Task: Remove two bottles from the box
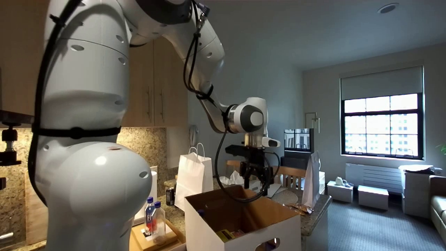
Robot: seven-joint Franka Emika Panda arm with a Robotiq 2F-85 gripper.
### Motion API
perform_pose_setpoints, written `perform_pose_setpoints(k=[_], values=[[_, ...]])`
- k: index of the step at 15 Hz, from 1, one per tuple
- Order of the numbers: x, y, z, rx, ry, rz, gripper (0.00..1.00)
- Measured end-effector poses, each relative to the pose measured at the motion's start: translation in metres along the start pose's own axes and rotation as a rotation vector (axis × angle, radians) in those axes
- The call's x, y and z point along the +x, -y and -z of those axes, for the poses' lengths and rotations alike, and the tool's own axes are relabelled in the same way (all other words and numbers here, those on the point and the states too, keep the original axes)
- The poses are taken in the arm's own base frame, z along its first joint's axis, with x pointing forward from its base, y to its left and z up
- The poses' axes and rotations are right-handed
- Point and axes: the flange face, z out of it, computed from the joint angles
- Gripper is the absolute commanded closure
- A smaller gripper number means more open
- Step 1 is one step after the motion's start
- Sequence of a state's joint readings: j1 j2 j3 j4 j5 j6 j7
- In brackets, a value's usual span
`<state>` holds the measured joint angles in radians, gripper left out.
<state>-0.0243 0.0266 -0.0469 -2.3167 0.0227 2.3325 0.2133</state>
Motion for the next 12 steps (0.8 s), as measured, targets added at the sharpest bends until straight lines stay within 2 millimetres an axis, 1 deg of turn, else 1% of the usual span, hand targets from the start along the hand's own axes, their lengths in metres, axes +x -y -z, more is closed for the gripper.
perform_pose_setpoints(k=[3,6,8,12], values=[[0.019,0.005,-0.039,-0.003,-0.039,-0.006,0.00],[0.040,0.004,-0.064,-0.002,-0.079,-0.016,0.00],[0.048,0.003,-0.070,-0.007,-0.076,-0.021,0.00],[0.051,0.003,-0.070,-0.007,-0.079,-0.023,0.00]])
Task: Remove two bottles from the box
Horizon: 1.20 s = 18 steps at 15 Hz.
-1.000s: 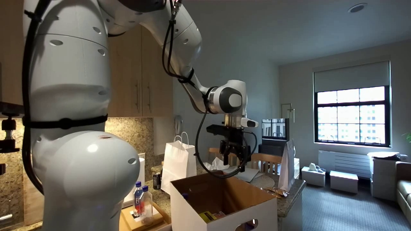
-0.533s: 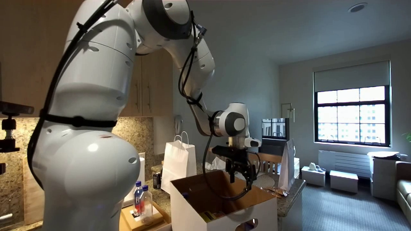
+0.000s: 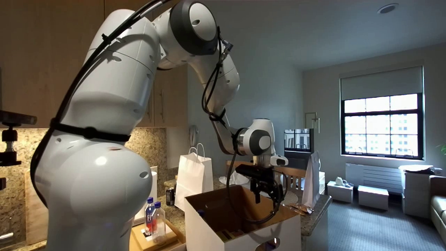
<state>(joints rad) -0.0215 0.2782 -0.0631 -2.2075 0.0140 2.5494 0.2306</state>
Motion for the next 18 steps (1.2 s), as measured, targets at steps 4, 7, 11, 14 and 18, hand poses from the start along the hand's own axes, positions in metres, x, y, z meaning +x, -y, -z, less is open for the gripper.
perform_pose_setpoints(k=[4,7,11,14,18], values=[[0.016,0.006,-0.010,0.040,0.019,-0.059,0.00],[0.034,0.013,-0.025,0.060,0.004,-0.094,0.00],[0.048,0.007,-0.054,0.028,0.018,-0.148,0.00],[0.052,0.000,-0.069,0.010,0.033,-0.178,0.00],[0.050,0.005,-0.075,0.004,0.052,-0.192,0.00]])
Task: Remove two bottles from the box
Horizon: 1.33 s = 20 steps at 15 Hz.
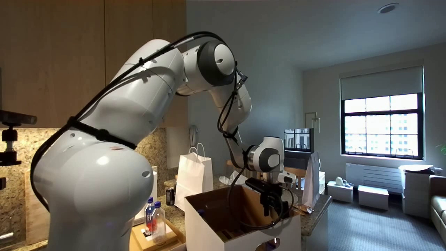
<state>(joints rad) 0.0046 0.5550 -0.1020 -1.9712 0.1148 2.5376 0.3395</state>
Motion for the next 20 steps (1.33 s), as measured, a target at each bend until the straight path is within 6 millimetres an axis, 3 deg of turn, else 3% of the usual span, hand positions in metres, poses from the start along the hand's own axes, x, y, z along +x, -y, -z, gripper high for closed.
perform_pose_setpoints(k=[10,11,13,20], values=[[0.001,0.003,-0.009,-0.020,-0.002,-0.015,0.00],[0.001,0.003,-0.011,-0.024,-0.001,-0.014,0.25],[0.002,0.005,-0.016,-0.031,0.001,-0.013,0.32],[0.005,0.009,-0.024,-0.052,0.025,-0.015,0.80]])
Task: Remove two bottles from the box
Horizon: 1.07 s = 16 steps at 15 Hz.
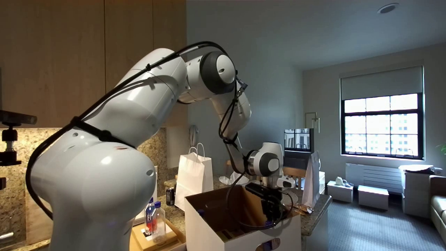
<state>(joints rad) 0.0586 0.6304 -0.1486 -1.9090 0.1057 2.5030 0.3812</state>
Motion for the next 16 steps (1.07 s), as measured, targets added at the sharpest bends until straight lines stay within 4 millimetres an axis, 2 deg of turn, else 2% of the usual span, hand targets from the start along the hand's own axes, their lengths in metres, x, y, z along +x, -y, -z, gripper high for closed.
perform_pose_setpoints(k=[2,5,6,7,8,16], values=[[0.0012,-0.0001,0.0005,-0.001,0.001,-0.001,0.90],[0.0020,-0.0004,0.0026,-0.005,0.011,-0.010,0.97],[0.0020,-0.0005,0.0038,-0.005,0.012,-0.015,0.67],[0.0024,-0.0008,0.0053,-0.005,0.011,-0.020,0.71],[0.0028,-0.0015,0.0063,-0.006,0.012,-0.026,0.70],[0.0019,-0.0067,0.0050,-0.022,0.035,-0.030,0.19]])
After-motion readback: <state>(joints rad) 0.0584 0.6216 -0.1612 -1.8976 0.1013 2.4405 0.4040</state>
